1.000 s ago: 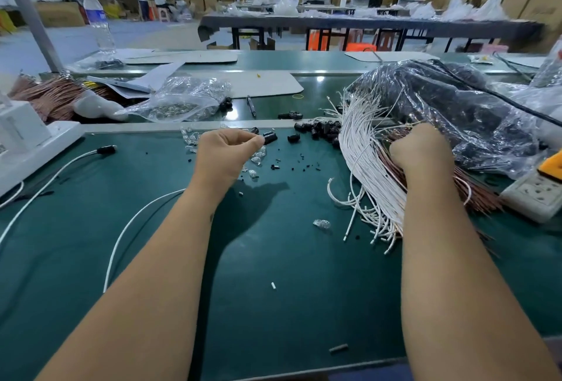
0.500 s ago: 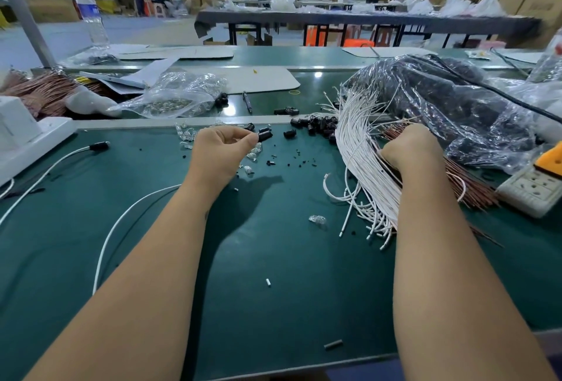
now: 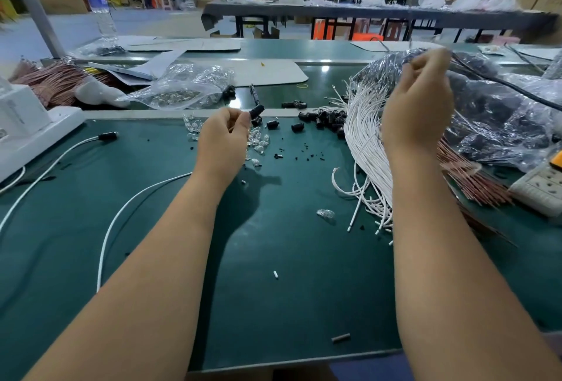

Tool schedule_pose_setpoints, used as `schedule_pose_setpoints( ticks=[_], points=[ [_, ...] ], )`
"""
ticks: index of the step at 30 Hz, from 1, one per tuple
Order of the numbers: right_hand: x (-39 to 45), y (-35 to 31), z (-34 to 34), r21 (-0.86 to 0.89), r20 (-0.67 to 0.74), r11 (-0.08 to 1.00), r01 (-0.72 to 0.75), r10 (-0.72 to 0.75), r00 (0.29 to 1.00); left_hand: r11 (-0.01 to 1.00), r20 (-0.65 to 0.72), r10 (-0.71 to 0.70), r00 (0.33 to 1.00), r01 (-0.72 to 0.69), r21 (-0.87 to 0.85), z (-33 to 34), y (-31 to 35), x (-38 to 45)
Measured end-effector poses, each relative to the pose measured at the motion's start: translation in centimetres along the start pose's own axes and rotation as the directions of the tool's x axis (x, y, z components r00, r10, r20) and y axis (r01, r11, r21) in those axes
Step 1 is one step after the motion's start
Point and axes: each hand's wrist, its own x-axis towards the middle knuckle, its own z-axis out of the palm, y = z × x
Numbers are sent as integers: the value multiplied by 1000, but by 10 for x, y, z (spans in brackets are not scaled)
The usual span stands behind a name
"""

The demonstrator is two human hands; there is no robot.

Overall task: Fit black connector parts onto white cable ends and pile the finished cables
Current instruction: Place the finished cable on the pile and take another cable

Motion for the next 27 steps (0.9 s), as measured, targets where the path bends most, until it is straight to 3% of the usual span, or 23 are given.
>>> schedule_pose_setpoints(
  ticks=[2,4,7,9,11,12,14,17,20,24,27],
  points=[
    [-5,-5,13,117,48,985,128,-134,990,1000,-39,24,999,-24,9,-1,1,0],
    [-14,-14,23,304,78,947,107,-137,988,999,-93,37,995,-36,12,-2,1,1],
    [-20,-24,28,631,144,760,-157,83,986,998,-175,54,983,-60,-31,-3,3,2],
    [-24,-29,30,761,373,490,-426,208,904,993,-222,84,971,-101,-65,-4,7,1],
    [-30,-32,31,735,608,228,-638,193,770,988,-227,95,969,-120,-98,-3,10,0],
    [-34,-32,33,694,681,161,-702,168,712,988,-201,91,975,-114,-107,-3,11,-1],
    [-41,-33,38,636,752,106,-765,139,645,985,-90,67,994,-80,-154,0,12,-2],
    [-48,-36,44,618,777,9,-786,143,613,991,37,45,998,-40,-127,4,8,-3],
    [-54,-38,49,576,809,42,-817,113,576,997,25,57,998,-56,-46,3,3,-1],
    [-65,-45,53,444,874,365,-819,25,485,998,18,48,999,-47,-51,2,3,0],
    [-71,-48,57,440,859,481,-758,20,511,998,48,36,998,-33,-54,3,5,-1]
  ],
)
